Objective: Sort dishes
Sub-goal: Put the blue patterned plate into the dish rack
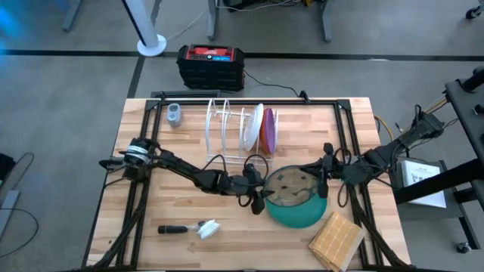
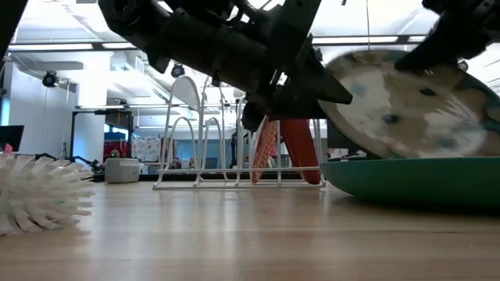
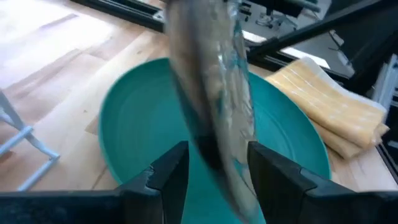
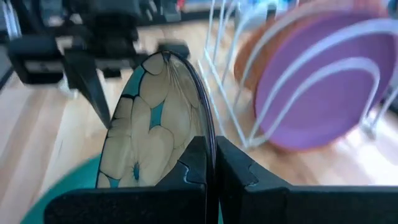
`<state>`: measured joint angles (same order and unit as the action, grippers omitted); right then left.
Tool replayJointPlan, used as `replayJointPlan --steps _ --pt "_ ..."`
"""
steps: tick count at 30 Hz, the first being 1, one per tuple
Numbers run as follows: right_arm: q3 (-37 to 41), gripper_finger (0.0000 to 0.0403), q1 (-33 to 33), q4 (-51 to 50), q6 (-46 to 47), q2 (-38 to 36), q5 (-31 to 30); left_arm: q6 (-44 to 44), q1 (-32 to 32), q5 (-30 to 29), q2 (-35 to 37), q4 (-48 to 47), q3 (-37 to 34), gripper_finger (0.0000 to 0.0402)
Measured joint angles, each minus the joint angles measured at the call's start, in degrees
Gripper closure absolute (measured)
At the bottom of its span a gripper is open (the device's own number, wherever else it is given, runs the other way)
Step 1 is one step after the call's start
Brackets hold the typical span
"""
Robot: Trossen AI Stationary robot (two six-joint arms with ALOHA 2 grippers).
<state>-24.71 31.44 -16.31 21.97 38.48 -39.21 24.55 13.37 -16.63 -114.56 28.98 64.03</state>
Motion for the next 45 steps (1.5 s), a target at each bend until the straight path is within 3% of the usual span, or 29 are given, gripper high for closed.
replayJointPlan --steps 8,19,22,27,33,39,45 --pt "0.0 0.0403 4.5 10.6 -12.3 2.5 -4.9 -3.1 -0.1 -0.3 0.1 6.4 0.0 0.0248" --pt "0.0 0.0403 8.5 22.9 -23.5 11.4 -13.4 -4.6 0.0 -0.9 0.1 12.0 0.0 0.025" --pt "0.0 0.0403 8.5 24.3 -23.6 13.4 -13.3 -5.6 0.1 -1.0 0.1 12.6 0.0 0.0276" --pt "-0.3 0.0403 8.4 25.8 -19.9 15.0 -15.0 -6.6 0.1 -3.8 -0.1 12.8 -0.1 0.0363" --pt "-0.3 0.0397 8.4 25.5 -19.5 14.4 -14.7 -6.8 0.6 -4.8 -0.1 13.2 -0.1 0.0361" --pt "-1.2 0.0358 8.5 25.3 -16.0 13.7 -14.2 -6.8 1.7 -6.1 1.1 13.4 -0.1 0.0361" --pt "-3.9 0.0312 8.4 18.3 -9.2 11.0 -14.4 -10.3 5.6 -18.5 5.9 6.5 0.0 0.0361"
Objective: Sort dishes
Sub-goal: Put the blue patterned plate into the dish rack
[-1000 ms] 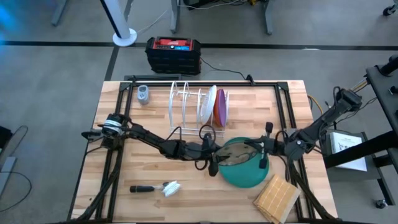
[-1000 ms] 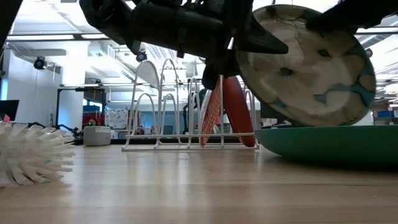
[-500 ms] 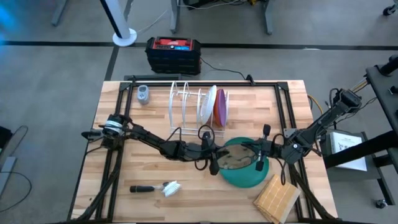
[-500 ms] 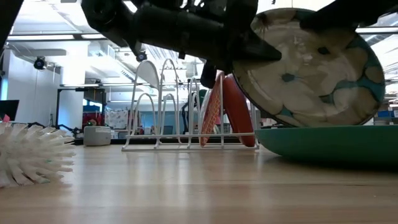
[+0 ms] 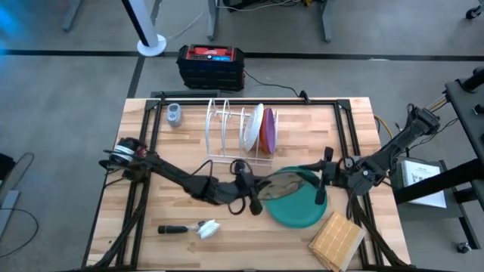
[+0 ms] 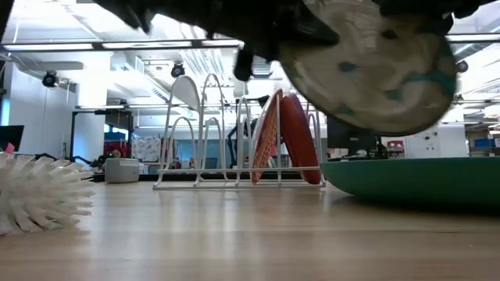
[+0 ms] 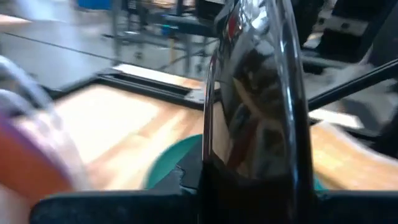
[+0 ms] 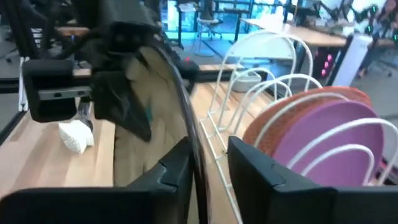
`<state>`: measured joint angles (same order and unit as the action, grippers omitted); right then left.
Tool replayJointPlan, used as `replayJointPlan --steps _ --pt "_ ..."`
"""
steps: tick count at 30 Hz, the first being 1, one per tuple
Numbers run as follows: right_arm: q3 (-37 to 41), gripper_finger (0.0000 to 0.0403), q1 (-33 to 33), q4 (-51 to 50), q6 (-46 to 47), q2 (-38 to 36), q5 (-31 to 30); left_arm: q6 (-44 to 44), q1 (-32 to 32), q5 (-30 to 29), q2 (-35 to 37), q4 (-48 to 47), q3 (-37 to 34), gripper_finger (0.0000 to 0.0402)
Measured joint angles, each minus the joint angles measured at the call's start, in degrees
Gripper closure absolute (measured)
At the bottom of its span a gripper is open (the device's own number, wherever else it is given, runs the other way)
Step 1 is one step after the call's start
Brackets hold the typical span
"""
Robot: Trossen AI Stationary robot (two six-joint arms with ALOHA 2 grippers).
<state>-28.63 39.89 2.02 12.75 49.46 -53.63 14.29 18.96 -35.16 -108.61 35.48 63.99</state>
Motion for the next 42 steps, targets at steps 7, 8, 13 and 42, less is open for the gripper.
replayJointPlan --steps 7,8,13,42 --pt "-3.5 0.0259 0.0 -12.4 9.9 -3.6 -1.1 -4.1 6.4 -19.2 7.2 -9.7 0.0 0.0361" --pt "-3.6 0.0253 -0.1 -12.7 10.5 -3.9 -1.1 -4.9 7.4 -22.0 8.2 -10.5 0.0 0.0361" --pt "-3.4 0.0237 -0.1 -12.6 12.0 -4.3 -1.0 -11.6 11.6 -40.4 12.4 -11.3 0.0 0.0361" --pt "-3.2 0.0245 -0.2 -16.6 15.8 -2.1 -2.6 -35.0 0.8 -55.0 20.5 -12.5 5.0 0.0361"
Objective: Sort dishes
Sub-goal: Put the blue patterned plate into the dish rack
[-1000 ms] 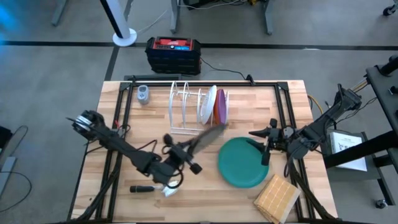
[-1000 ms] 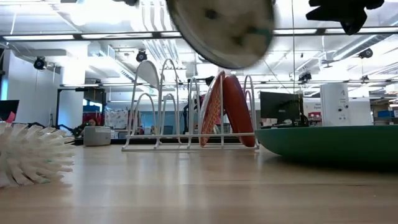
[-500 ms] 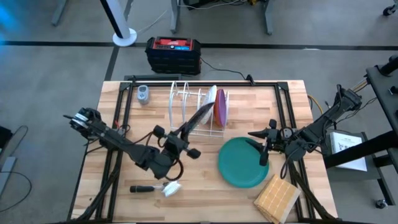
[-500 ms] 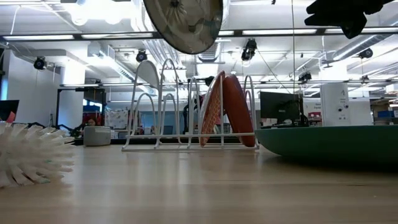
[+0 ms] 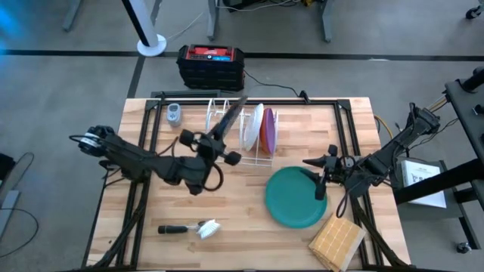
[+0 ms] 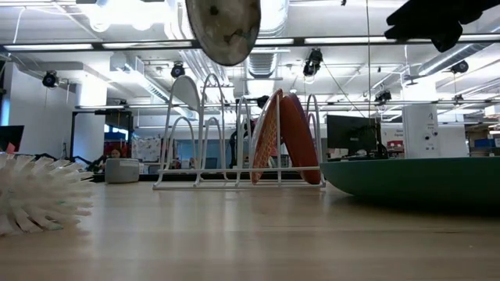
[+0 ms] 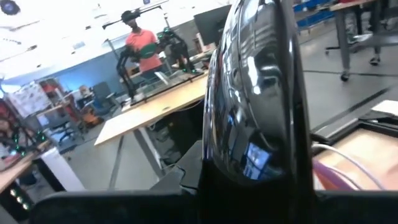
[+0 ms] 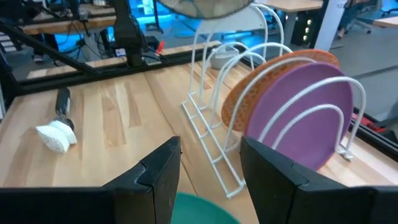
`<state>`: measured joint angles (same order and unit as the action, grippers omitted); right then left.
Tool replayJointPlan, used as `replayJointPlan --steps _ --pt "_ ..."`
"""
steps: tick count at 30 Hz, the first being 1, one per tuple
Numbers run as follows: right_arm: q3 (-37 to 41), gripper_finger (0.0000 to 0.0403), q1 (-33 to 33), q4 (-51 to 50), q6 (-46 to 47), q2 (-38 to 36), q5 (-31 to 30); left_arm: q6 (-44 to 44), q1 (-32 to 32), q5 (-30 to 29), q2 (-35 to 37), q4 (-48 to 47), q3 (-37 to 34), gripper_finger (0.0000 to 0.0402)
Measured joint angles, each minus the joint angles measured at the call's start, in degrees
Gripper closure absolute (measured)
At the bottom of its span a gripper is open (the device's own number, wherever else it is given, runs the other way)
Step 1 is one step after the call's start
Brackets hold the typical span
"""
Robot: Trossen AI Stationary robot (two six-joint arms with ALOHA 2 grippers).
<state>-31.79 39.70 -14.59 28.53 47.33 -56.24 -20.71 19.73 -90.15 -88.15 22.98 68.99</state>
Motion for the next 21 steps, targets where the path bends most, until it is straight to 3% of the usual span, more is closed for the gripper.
replayJointPlan --steps 6,21 --pt "0.1 0.0249 0.0 -1.9 1.5 0.0 -2.3 7.0 -0.9 -0.2 3.1 0.1 -3.7 0.0361" --pt "0.1 0.0252 0.0 -1.9 1.6 0.0 -2.8 14.6 -4.3 0.1 0.0 0.1 -4.3 0.0361"
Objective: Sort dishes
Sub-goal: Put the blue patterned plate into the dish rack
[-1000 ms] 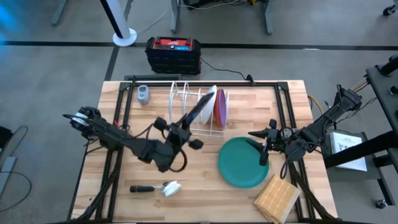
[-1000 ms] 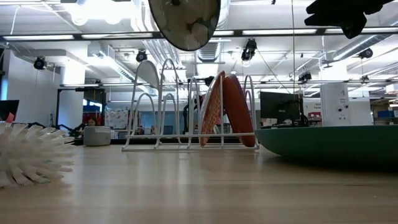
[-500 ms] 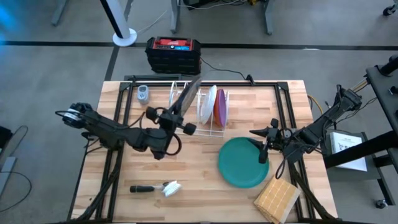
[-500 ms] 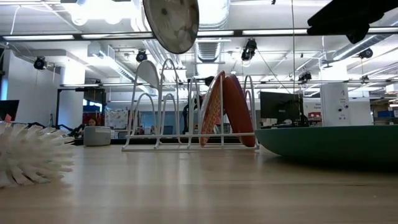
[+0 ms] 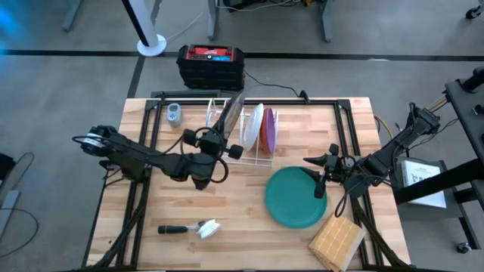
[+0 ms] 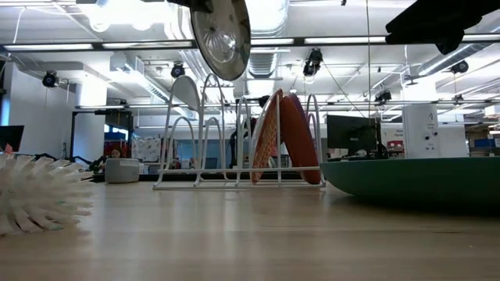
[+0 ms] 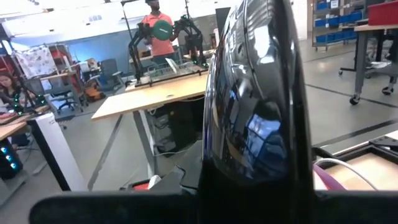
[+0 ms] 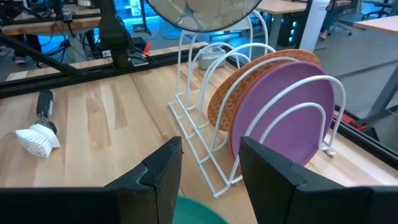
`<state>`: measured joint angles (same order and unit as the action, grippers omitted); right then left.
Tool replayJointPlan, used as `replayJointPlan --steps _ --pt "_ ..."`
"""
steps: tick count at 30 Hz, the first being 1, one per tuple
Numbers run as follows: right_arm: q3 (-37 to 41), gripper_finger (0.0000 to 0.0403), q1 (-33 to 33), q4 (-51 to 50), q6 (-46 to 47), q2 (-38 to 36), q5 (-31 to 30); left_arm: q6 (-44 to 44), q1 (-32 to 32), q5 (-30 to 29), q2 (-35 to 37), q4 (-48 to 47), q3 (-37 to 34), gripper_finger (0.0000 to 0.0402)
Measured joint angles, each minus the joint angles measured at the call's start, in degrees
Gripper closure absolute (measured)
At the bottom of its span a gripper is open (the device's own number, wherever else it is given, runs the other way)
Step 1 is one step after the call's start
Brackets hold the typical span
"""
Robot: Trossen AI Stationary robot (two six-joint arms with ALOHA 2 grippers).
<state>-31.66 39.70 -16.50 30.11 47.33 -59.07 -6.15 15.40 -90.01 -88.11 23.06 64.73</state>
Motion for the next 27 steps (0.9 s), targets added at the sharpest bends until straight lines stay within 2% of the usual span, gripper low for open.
replayJointPlan --steps 27 --pt "0.1 0.0243 0.0 0.0 0.0 0.0 -0.1 2.7 -3.7 0.0 -6.3 0.0 0.0 0.0361"
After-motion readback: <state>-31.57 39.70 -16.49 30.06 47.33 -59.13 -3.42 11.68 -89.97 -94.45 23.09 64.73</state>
